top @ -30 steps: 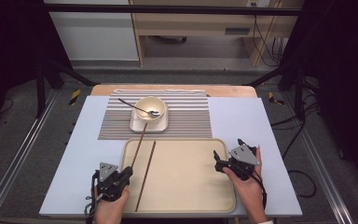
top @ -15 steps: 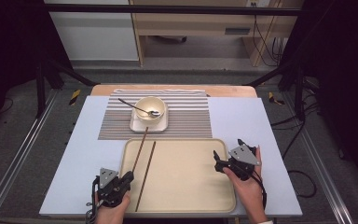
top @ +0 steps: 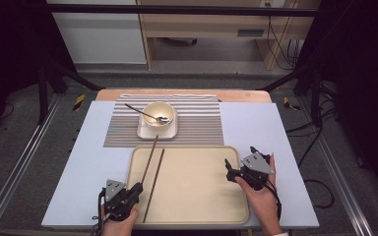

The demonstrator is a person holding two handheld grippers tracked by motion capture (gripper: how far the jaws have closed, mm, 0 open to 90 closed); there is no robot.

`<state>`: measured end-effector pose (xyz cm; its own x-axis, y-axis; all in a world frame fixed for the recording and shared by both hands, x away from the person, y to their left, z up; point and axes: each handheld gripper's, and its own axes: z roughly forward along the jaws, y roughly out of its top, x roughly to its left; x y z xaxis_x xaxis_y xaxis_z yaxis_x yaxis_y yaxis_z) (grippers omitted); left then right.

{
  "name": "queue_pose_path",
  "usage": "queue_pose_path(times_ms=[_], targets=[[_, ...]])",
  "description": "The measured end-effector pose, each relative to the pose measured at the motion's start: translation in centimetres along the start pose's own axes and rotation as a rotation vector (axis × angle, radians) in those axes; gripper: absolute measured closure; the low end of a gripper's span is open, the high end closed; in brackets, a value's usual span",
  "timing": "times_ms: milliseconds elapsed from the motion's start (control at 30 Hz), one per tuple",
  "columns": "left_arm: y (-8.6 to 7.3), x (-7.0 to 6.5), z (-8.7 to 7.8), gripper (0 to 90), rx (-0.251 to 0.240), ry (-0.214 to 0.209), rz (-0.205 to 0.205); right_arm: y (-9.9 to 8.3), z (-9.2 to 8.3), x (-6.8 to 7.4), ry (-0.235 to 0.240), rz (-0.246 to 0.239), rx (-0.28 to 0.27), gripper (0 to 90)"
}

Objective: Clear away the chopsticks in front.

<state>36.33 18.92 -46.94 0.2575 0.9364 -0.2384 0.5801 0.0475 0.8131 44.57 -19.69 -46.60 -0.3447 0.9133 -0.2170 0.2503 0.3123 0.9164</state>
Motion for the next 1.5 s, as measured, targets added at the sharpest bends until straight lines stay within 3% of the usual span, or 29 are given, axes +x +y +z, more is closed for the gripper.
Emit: queue_pose_path(times_ms=[1500], targets=[[-1.5,0.3,0.5,85.6,0.065,0.000,0.001,0.0,0.1,0.2,0.009,-0.011,0.005,5.2]])
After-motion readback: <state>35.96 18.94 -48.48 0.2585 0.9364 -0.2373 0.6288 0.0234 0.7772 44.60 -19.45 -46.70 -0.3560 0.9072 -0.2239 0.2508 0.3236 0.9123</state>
